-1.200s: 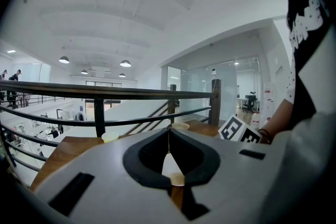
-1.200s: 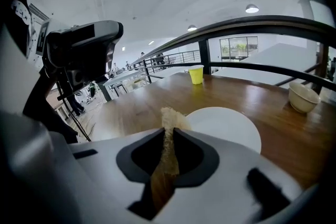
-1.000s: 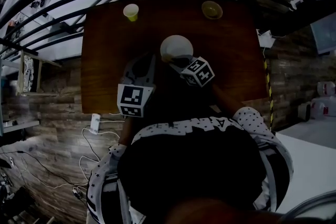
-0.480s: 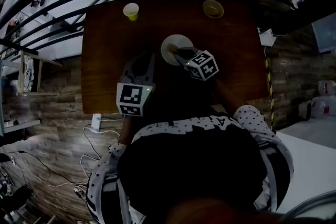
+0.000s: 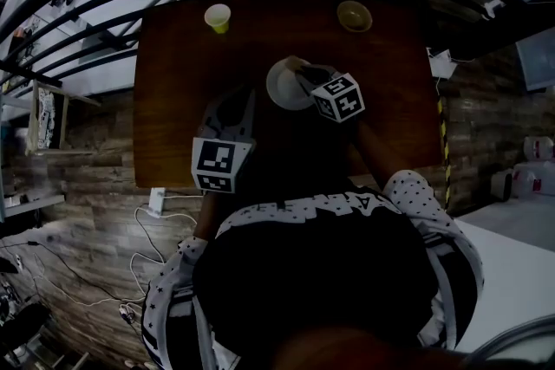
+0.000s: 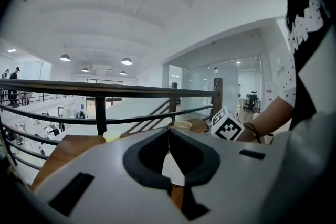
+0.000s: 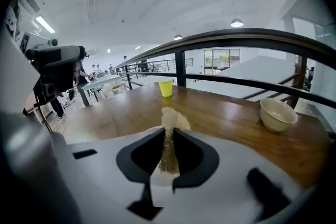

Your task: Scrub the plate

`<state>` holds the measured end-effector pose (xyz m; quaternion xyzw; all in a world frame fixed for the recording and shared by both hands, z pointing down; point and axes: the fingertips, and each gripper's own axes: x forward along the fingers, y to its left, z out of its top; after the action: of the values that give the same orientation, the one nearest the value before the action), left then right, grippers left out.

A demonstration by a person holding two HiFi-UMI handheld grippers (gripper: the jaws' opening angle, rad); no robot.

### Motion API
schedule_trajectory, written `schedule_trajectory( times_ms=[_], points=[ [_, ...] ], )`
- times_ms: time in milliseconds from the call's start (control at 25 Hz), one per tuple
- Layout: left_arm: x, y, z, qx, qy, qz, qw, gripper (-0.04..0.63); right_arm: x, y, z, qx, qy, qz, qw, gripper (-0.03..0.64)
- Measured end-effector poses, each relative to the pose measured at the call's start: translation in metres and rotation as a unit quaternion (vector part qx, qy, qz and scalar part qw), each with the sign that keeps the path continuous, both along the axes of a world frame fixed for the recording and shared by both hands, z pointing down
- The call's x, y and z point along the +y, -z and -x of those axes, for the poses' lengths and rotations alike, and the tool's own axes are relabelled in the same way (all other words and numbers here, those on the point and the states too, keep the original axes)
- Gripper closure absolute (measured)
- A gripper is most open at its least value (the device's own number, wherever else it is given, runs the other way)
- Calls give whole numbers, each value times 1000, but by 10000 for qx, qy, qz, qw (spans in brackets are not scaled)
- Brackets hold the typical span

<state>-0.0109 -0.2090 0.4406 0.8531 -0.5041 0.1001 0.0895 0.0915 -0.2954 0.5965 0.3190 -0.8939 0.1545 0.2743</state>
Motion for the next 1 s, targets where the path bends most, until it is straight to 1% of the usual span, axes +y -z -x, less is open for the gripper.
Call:
schedule_trajectory(
  times_ms=[120,280,480,640,1000],
  points=[
    [-2,-6,3,-6,19,50,10000,581,-6,-2,1,58,-23,-13,10000,567],
    [-2,-7,4,-18,17,74,10000,581,-13,-8,4,163,-16,-140,9998,568],
    [-2,-8,5,-32,55,97,9999,581,-19,-13,5,337,112,-236,9991,568],
    [-3,-10,8,-56,99,126,9999,581,-21,-19,4,507,181,-236,9983,568],
    [-3,-9,4,-69,109,115,9999,581,-19,-25,6,574,311,-172,9977,567]
  ],
)
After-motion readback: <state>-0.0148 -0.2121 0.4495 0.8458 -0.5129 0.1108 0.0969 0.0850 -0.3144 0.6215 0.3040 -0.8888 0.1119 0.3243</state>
